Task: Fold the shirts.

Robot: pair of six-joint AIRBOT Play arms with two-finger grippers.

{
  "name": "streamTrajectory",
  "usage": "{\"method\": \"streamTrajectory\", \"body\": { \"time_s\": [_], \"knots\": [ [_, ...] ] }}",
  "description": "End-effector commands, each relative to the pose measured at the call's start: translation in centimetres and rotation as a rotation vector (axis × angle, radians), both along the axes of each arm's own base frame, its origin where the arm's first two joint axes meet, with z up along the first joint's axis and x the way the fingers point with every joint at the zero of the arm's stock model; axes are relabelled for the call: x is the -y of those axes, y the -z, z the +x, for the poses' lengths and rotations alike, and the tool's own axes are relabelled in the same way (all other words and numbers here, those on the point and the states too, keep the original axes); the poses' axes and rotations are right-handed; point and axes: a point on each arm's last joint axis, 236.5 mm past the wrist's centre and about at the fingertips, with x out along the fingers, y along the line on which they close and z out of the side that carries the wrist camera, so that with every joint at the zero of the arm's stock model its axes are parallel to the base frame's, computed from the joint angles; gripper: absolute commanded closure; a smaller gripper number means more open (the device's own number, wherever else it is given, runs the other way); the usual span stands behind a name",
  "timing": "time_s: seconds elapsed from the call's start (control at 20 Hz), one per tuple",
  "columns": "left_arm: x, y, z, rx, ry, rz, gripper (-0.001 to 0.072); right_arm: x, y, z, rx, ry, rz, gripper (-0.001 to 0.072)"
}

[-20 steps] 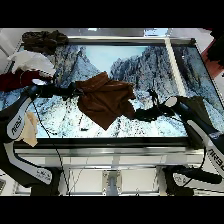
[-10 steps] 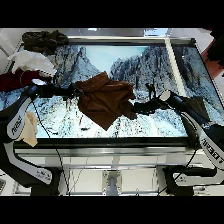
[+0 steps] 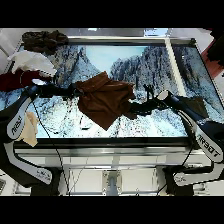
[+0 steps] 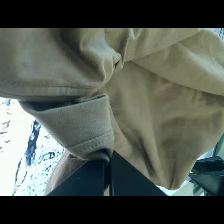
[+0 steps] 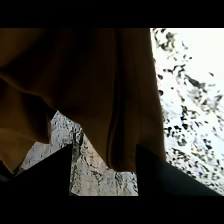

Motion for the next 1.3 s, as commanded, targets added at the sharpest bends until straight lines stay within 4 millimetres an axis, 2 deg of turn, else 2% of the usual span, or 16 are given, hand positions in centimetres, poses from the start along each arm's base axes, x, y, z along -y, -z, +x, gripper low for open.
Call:
{"method": "streamTrajectory", "body": {
  "time_s": [0.0, 0.15, 0.2, 0.25, 0.35, 0.4, 0.5, 0.55, 0.65, 0.7, 0.8, 0.9, 0.95, 1.05, 1.25],
  "knots": [
    [0.0, 0.0, 0.0, 0.003, 0.003, 0.001, 0.0694, -1.4, 0.4, -0.2, -0.026, -0.003, 0.067, 0.0273],
    [0.0, 0.0, 0.0, 0.003, 0.003, 0.002, 0.0694, -1.4, 0.9, -0.1, -0.033, 0.000, 0.065, 0.0274],
    [0.0, 0.0, 0.0, 0.003, 0.002, 0.002, 0.0693, -1.4, 1.1, -0.2, -0.037, -0.004, 0.065, 0.0288],
    [0.0, 0.0, 0.0, 0.003, 0.002, 0.002, 0.0694, -1.6, 1.4, -0.3, -0.042, -0.010, 0.069, 0.0341],
    [0.0, 0.0, 0.0, 0.003, 0.002, 0.002, 0.0694, -2.3, 2.0, -0.7, -0.059, -0.021, 0.081, 0.0341],
    [0.0, 0.0, 0.0, 0.003, 0.002, 0.002, 0.0694, -2.9, 2.3, -0.9, -0.061, -0.038, 0.089, 0.0364],
    [0.0, 0.0, 0.0, 0.003, 0.003, 0.002, 0.0694, -3.8, 2.4, -0.8, -0.044, -0.073, 0.096, 0.0628],
    [0.0, -0.1, 0.0, 0.003, 0.003, 0.000, 0.0694, -4.0, 2.1, -0.3, -0.019, -0.084, 0.098, 0.0681],
    [0.3, -1.1, 0.0, 0.008, 0.019, -0.022, 0.0694, -4.1, 0.0, 1.3, 0.022, -0.097, 0.118, 0.0683],
    [0.5, -2.5, 0.2, 0.026, 0.026, -0.046, 0.0694, -3.9, -1.8, 2.4, 0.057, -0.107, 0.127, 0.0683],
    [0.0, -6.9, 1.0, 0.112, 0.039, -0.068, 0.0694, -2.2, -6.5, 4.3, 0.152, -0.133, 0.118, 0.0684],
    [-1.1, -13.3, 1.2, 0.249, 0.060, -0.054, 0.0695, 0.7, -12.1, 5.0, 0.253, -0.151, 0.086, 0.0684],
    [-1.7, -16.8, 0.7, 0.324, 0.081, -0.042, 0.0695, 2.0, -15.1, 4.8, 0.298, -0.150, 0.077, 0.0684],
    [-2.4, -23.6, -1.4, 0.463, 0.105, -0.010, 0.0694, 4.8, -21.5, 3.5, 0.403, -0.137, 0.052, 0.0684],
    [-2.5, -35.6, -7.6, 0.755, 0.099, 0.085, 0.0695, 8.7, -33.1, -1.6, 0.670, -0.100, -0.038, 0.0685]
  ]
}}
